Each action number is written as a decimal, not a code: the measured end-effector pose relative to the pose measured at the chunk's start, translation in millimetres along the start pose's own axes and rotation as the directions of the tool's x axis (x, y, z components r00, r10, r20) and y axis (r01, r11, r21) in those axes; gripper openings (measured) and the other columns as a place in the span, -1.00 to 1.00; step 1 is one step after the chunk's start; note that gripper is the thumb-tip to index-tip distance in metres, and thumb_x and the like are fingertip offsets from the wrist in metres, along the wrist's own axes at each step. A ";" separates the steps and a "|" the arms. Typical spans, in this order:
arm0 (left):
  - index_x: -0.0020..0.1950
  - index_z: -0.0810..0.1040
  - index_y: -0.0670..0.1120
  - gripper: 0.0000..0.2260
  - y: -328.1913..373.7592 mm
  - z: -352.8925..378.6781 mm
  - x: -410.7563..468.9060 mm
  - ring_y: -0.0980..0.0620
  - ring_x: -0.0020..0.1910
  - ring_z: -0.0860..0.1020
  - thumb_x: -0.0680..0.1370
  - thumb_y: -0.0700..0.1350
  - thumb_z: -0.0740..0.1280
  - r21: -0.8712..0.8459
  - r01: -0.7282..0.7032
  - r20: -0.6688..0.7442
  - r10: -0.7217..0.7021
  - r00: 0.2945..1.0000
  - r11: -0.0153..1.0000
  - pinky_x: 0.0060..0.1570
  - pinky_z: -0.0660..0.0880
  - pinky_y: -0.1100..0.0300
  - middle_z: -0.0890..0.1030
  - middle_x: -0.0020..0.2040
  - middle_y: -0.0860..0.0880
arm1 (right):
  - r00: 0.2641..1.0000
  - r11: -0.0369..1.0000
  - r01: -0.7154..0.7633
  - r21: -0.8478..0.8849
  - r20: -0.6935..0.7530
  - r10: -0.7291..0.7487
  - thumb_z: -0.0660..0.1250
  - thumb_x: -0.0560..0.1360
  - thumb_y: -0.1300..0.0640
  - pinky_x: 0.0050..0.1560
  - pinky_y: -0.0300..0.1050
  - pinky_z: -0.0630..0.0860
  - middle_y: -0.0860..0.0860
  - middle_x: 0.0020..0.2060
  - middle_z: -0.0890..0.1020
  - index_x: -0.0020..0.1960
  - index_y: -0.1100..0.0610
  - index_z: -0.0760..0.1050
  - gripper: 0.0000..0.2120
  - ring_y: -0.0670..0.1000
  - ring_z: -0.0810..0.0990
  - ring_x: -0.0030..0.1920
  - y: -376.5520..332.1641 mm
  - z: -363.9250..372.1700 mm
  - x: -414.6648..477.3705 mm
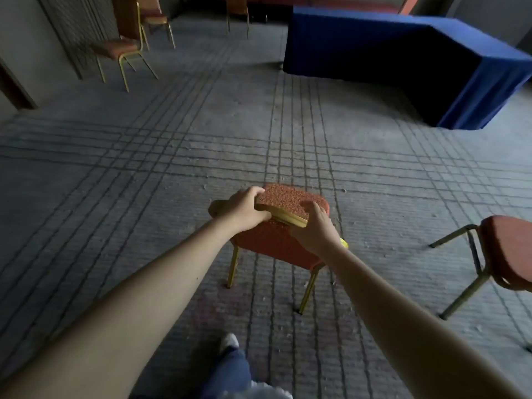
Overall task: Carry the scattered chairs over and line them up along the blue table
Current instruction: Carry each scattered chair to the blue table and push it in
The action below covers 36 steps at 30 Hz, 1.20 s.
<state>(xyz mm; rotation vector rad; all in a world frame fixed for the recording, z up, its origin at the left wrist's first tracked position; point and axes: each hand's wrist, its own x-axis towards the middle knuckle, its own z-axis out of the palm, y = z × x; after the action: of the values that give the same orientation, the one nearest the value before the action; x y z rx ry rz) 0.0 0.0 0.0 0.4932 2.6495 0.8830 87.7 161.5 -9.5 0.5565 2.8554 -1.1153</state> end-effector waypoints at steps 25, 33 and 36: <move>-0.25 0.67 0.18 -0.66 22.2 -63.3 267.8 0.16 -0.22 0.55 0.18 0.39 0.49 0.156 -0.261 0.390 0.183 0.902 0.953 -0.22 0.39 0.15 0.60 -0.35 0.20 | 0.969 0.963 -0.140 -0.228 -0.232 0.086 0.47 0.23 -0.12 -0.29 -0.15 0.35 -0.08 -0.31 0.59 -0.19 -0.05 0.53 -0.76 0.03 0.56 -0.22 -16.9 -51.1 228.1; -0.16 0.52 0.07 -0.49 58.7 -70.5 387.6 0.13 -0.29 0.53 0.31 0.50 0.28 0.147 -0.353 -0.014 0.359 0.933 0.924 -0.28 0.42 0.12 0.57 -0.30 0.11 | 0.963 0.971 -0.082 -0.225 -0.268 0.019 0.43 0.23 -0.12 -0.38 -0.18 0.35 -0.07 -0.40 0.56 -0.23 0.02 0.53 -0.75 -0.01 0.55 -0.30 -20.1 -126.1 374.6; -0.14 0.49 0.07 -0.52 76.9 -71.3 440.8 0.13 -0.28 0.51 0.38 0.48 0.23 0.235 -0.402 -0.150 0.442 0.884 0.885 -0.31 0.39 0.14 0.53 -0.27 0.12 | 0.958 0.971 -0.053 -0.234 -0.286 -0.017 0.43 0.25 -0.15 -0.35 -0.17 0.34 -0.08 -0.40 0.55 -0.25 0.03 0.50 -0.72 0.01 0.55 -0.28 -17.0 -151.5 430.5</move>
<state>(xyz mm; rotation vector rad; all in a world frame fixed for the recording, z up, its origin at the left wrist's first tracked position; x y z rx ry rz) -404.7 202.2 24.9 1.1278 2.8811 0.8198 -305.1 386.9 48.9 0.7829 3.1572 -0.7199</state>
